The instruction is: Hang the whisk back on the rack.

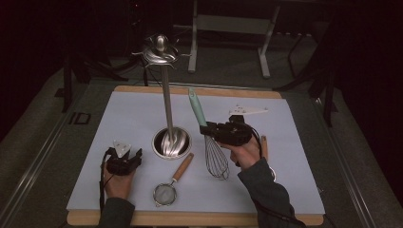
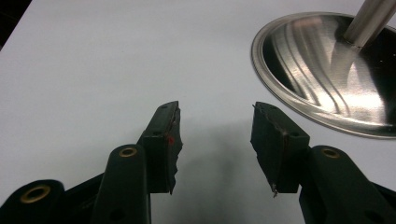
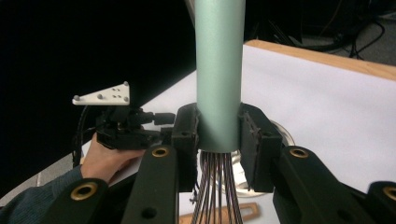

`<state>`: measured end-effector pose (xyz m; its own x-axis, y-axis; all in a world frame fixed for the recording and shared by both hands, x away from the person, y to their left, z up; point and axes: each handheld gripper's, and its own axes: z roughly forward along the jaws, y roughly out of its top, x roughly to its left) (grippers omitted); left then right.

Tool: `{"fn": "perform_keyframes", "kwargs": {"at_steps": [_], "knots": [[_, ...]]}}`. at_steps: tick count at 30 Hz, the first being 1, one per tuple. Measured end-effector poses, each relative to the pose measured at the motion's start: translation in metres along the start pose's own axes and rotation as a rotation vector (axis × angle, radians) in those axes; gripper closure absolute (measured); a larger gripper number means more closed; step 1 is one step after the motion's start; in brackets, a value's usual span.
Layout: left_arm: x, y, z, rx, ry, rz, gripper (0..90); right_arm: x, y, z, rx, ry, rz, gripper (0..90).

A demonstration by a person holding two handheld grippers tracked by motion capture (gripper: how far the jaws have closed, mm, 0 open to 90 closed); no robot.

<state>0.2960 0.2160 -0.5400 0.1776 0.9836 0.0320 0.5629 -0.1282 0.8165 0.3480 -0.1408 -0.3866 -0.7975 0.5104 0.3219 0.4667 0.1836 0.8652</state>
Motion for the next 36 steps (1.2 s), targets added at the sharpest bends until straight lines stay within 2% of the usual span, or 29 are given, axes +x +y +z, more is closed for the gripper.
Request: {"fn": "perform_keyframes", "kwargs": {"at_steps": [3,12,18,36], "knots": [[0.0,0.0,0.0,0.0,-0.001,0.001,52.4,0.002,0.003,0.0,-0.022,0.01,-0.004,69.5],[0.0,0.0,0.0,0.0,0.0,0.0,52.4,0.013,0.013,0.0,-0.065,0.049,-0.076,69.5],[0.0,0.0,0.0,0.0,0.0,0.0,52.4,0.016,0.018,-0.004,-0.09,0.068,-0.094,69.5],[0.0,0.0,0.0,0.0,-0.001,0.0,52.4,0.024,0.039,-0.018,-0.157,0.103,-0.11,69.5]]}}
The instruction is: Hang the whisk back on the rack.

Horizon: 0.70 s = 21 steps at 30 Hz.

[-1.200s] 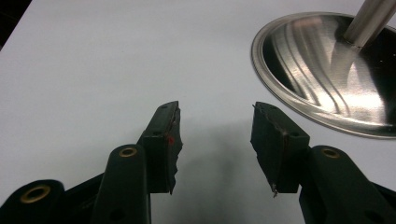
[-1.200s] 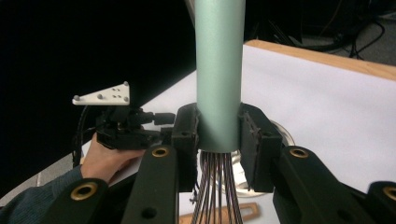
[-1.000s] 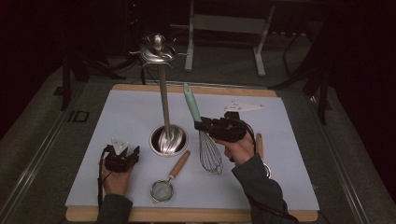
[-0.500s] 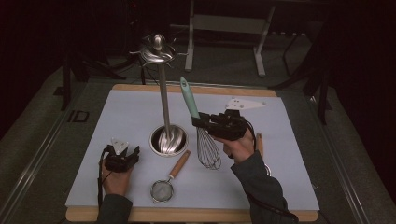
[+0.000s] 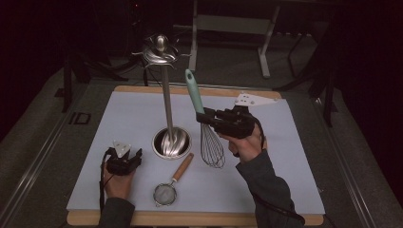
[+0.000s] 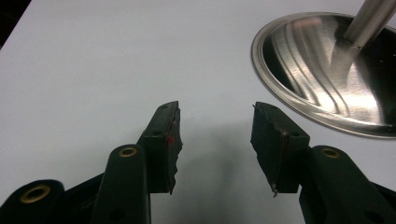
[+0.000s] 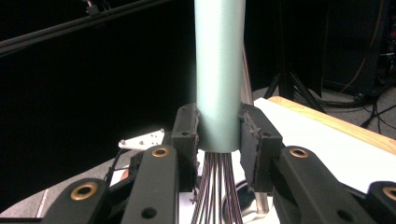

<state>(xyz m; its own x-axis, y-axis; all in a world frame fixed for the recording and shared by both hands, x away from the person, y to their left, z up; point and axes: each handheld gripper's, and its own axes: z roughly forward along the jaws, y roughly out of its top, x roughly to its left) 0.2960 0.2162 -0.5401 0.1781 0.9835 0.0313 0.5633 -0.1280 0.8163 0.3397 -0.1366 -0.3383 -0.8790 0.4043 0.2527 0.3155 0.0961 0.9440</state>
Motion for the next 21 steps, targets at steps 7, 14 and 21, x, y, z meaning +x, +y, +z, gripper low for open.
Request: {"fn": "perform_keyframes", "kwargs": {"at_steps": [7,14,21], "knots": [[0.0,0.0,0.0,0.0,0.0,0.0,52.4,0.006,0.009,-0.001,-0.01,0.024,-0.009,69.5],[0.0,0.0,0.0,0.0,0.0,-0.001,52.3,0.013,0.016,0.0,-0.022,0.044,-0.025,69.5],[0.0,0.0,0.0,0.0,0.0,-0.001,52.3,0.02,0.021,0.002,-0.025,0.07,-0.041,69.5]]}}
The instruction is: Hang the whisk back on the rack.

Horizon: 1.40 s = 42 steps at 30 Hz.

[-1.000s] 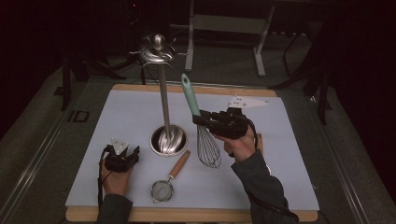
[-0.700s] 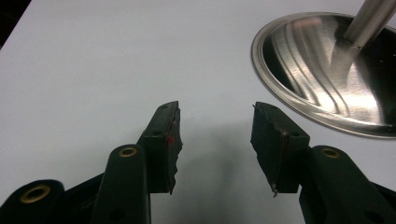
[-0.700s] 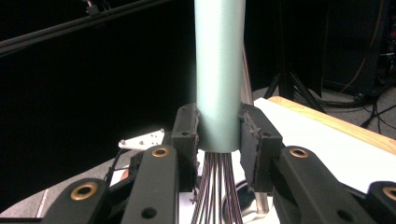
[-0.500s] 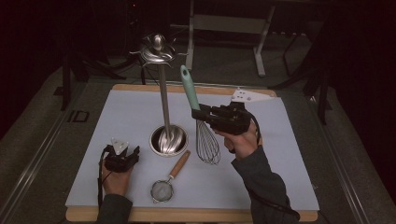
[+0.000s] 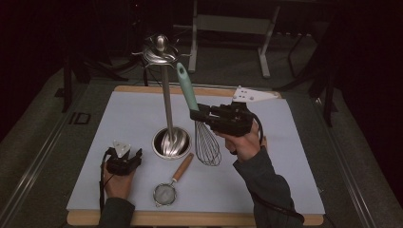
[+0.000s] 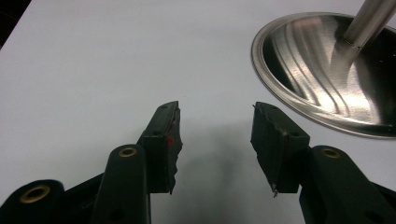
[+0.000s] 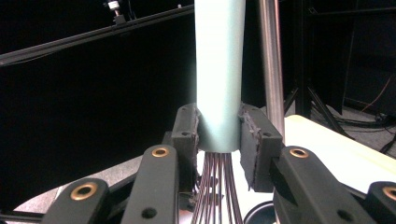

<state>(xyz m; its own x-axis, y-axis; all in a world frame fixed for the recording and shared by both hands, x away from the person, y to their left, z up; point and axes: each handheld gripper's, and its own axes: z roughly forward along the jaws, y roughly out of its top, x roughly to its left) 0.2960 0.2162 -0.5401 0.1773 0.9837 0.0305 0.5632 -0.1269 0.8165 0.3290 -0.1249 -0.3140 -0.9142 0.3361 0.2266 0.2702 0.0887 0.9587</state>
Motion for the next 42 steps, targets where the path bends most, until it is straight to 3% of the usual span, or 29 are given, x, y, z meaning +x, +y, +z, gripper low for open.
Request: {"fn": "perform_keyframes", "kwargs": {"at_steps": [8,23,33,42], "knots": [[0.0,0.0,0.0,0.001,-0.001,-0.001,52.3,0.001,0.001,0.007,0.011,0.015,-0.003,69.5],[0.0,0.0,0.0,0.001,-0.002,-0.002,52.2,-0.011,0.0,0.027,0.034,0.034,0.032,69.0],[0.0,0.0,0.0,0.002,-0.003,-0.001,52.2,-0.015,0.001,0.038,0.056,-0.025,0.058,65.5],[0.0,0.0,0.0,0.001,-0.002,0.001,52.2,-0.015,-0.002,0.035,0.072,-0.092,0.033,65.9]]}}
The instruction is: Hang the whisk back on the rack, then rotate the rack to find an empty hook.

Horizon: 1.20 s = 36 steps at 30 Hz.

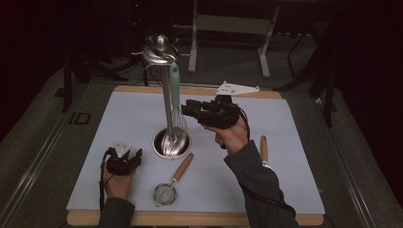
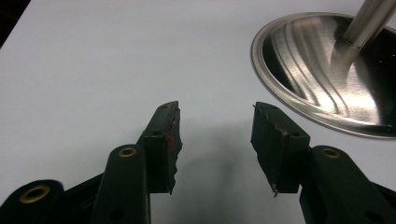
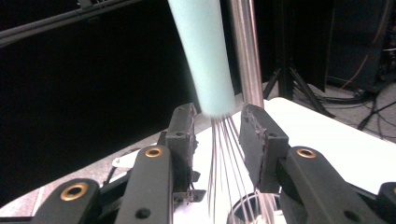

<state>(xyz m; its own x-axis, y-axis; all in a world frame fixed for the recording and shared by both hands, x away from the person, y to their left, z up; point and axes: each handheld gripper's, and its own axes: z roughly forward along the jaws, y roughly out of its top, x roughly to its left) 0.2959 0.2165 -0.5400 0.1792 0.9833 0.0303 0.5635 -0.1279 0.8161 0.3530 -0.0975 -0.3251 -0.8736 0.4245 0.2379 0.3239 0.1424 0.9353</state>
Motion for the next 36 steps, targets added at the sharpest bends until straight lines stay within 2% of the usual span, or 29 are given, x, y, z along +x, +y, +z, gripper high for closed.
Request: {"fn": "perform_keyframes", "kwargs": {"at_steps": [8,16,26,31,36], "knots": [[0.0,0.0,0.0,-0.002,0.0,-0.002,52.1,0.002,-0.005,-0.003,0.045,-0.071,-0.061,68.8],[0.0,0.0,0.0,-0.001,-0.001,-0.005,52.2,0.003,-0.009,-0.002,0.071,-0.086,-0.087,70.0],[-0.001,0.0,0.0,-0.002,-0.006,0.002,54.2,0.006,-0.015,-0.007,0.135,-0.161,-0.177,70.1],[-0.001,0.0,0.0,-0.001,-0.004,0.008,54.6,0.002,-0.021,-0.012,0.162,-0.185,-0.182,70.0],[0.001,0.0,-0.001,-0.009,-0.009,-0.005,56.1,-0.004,-0.028,-0.018,0.177,-0.208,-0.168,69.6]]}}
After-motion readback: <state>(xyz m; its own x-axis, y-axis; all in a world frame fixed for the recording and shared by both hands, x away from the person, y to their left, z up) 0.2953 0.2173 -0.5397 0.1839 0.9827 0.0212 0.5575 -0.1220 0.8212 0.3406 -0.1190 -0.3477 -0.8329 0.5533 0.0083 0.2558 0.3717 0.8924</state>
